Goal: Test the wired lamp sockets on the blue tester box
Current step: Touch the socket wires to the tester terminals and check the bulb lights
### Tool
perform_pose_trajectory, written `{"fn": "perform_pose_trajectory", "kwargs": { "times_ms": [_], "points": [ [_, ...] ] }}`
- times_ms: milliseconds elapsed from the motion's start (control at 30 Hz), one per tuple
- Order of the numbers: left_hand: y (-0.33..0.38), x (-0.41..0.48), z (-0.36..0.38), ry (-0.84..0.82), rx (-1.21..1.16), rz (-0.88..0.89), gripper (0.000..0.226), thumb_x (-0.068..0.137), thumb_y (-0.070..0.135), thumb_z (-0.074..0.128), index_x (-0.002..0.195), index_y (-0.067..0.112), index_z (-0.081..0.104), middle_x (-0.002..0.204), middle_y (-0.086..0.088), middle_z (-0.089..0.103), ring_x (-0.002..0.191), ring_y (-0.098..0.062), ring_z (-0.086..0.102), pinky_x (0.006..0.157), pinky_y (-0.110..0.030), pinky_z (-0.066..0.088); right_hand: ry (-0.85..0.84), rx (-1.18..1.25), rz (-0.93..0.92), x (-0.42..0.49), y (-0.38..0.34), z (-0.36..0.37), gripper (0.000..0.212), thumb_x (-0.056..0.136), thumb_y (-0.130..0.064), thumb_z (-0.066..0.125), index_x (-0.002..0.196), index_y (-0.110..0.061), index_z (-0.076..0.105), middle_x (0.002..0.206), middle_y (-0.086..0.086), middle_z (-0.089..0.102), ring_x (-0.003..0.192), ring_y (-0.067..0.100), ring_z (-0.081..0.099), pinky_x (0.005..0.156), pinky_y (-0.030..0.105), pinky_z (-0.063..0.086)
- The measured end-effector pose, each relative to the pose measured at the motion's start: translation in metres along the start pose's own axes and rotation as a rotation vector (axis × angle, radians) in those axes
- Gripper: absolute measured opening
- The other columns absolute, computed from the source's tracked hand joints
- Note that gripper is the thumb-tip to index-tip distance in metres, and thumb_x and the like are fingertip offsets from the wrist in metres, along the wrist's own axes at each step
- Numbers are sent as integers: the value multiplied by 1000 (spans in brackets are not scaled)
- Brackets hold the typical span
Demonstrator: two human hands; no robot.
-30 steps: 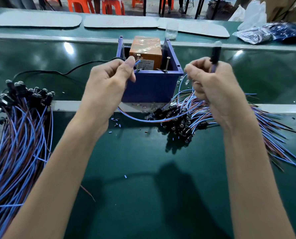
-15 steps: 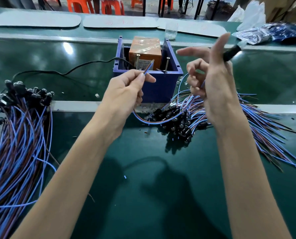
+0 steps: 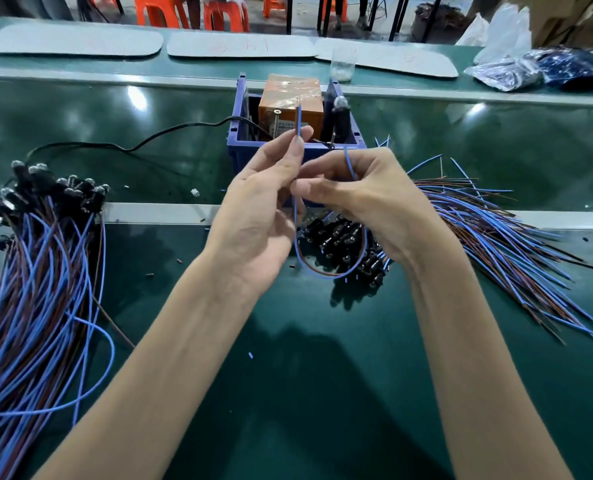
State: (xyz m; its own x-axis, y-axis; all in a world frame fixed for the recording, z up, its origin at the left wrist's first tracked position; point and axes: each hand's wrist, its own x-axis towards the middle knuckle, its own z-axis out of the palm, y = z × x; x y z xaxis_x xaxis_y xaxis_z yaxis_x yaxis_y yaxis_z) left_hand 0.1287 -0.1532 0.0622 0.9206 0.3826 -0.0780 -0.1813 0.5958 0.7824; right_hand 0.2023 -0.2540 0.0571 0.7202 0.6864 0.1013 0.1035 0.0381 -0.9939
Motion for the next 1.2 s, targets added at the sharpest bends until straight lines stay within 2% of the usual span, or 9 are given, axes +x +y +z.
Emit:
{"fn": "perform_pose_trajectory", "kwargs": {
  "times_ms": [133, 267, 400, 500, 633, 833, 1033, 1100, 1200],
  "points": [
    [-3, 0, -1, 13, 29, -5, 11, 93, 21, 56, 95, 22, 67, 89, -3, 67, 59, -10, 61, 59, -22, 52, 38, 9, -38, 3, 2, 3, 5, 78, 0, 73, 76, -3, 72, 60, 5, 62, 50, 7, 53, 52, 16, 47],
    [-4, 4, -3, 146, 92, 44, 9, 91, 22, 60, 90, 23, 69, 75, 14, 64, 65, -1, 58, 70, -19, 47, 90, 4, -31, 5, 4, 2, 9, 77, -4, 76, 71, -9, 71, 68, 7, 70, 63, 14, 63, 66, 26, 56],
    [-5, 6, -6, 235, 101, 89, 10, 92, 21, 60, 88, 23, 69, 65, 16, 62, 59, 1, 59, 59, -13, 48, 149, 9, -41, 4, 2, 4, 16, 83, -7, 71, 71, -13, 63, 69, 1, 71, 63, 9, 69, 51, 9, 44],
    [-5, 9, -12, 333, 200, 147, 11, 94, 22, 60, 88, 25, 69, 62, 14, 61, 47, -1, 54, 48, -12, 44, 223, 137, -15, 4, -3, 0, 15, 91, -9, 62, 79, -12, 54, 75, 9, 73, 62, 18, 72, 42, 7, 40],
    [-4, 17, -23, 361, 323, 292, 11, 95, 18, 59, 100, 21, 68, 56, 10, 60, 41, -4, 35, 43, -14, 33, 400, 129, -70, 4, -7, -9, 9, 91, -10, 64, 85, -11, 57, 61, 4, 67, 46, 6, 60, 42, 9, 38],
    [-4, 29, -36, 375, 482, 313, 43, 92, -7, 38, 125, 8, 62, 87, 5, 73, 57, -2, 39, 63, -12, 33, 588, 114, -74, 6, -4, -23, 11, 92, -6, 61, 83, -11, 59, 64, 2, 64, 40, -2, 47, 39, 9, 31],
    [-5, 31, -45, 281, 584, 349, 43, 101, 2, 39, 143, 10, 40, 95, 6, 71, 64, 0, 65, 64, -11, 48, 675, 80, -15, 10, 1, -31, 14, 96, -7, 54, 84, -13, 60, 63, -5, 60, 42, -1, 51, 39, 8, 32],
    [-3, 30, -48, 264, 578, 350, 39, 102, 6, 43, 139, 16, 40, 91, 2, 72, 61, -8, 69, 62, -15, 52, 679, 77, -13, 11, 2, -32, 20, 97, -5, 50, 83, -14, 60, 63, -4, 56, 44, 0, 53, 39, 8, 32],
    [0, 28, -51, 282, 602, 356, 19, 100, 10, 49, 106, 27, 45, 78, -1, 75, 51, -16, 67, 56, -22, 53, 663, 75, -11, 11, 4, -33, 21, 98, -6, 46, 85, -16, 59, 61, -4, 51, 50, 3, 61, 39, 8, 33]
  ]
}}
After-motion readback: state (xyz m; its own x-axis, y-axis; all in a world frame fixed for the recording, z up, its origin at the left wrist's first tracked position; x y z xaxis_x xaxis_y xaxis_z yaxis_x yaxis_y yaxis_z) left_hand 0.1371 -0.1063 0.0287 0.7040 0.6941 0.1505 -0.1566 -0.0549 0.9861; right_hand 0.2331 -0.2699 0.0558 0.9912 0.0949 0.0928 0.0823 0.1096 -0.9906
